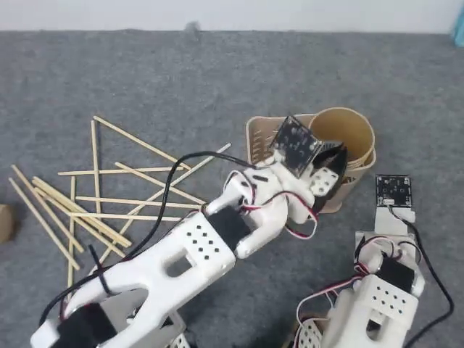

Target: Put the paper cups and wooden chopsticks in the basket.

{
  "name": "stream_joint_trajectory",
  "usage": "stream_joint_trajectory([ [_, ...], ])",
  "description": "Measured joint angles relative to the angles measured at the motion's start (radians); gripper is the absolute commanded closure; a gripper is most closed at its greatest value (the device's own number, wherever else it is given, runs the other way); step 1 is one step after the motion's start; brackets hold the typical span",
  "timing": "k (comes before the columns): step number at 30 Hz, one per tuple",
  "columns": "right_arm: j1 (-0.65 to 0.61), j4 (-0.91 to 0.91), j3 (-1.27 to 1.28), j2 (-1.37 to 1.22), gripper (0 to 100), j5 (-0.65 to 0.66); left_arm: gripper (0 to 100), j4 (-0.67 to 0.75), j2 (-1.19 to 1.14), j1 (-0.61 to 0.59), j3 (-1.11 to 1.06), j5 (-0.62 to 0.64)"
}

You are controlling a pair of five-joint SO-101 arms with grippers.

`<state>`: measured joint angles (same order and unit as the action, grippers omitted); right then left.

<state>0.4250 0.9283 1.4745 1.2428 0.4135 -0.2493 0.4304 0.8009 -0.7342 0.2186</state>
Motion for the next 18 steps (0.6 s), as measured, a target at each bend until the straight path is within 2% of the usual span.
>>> stream_joint_trajectory([
  [10,0.000,0.000,0.000,0.000,99.1,0.000,99,0.035,0.048,0.008,-0.107,0.000],
  [18,0.000,0.000,0.000,0.000,99.1,0.000,99,0.028,0.049,0.005,-0.087,0.000],
])
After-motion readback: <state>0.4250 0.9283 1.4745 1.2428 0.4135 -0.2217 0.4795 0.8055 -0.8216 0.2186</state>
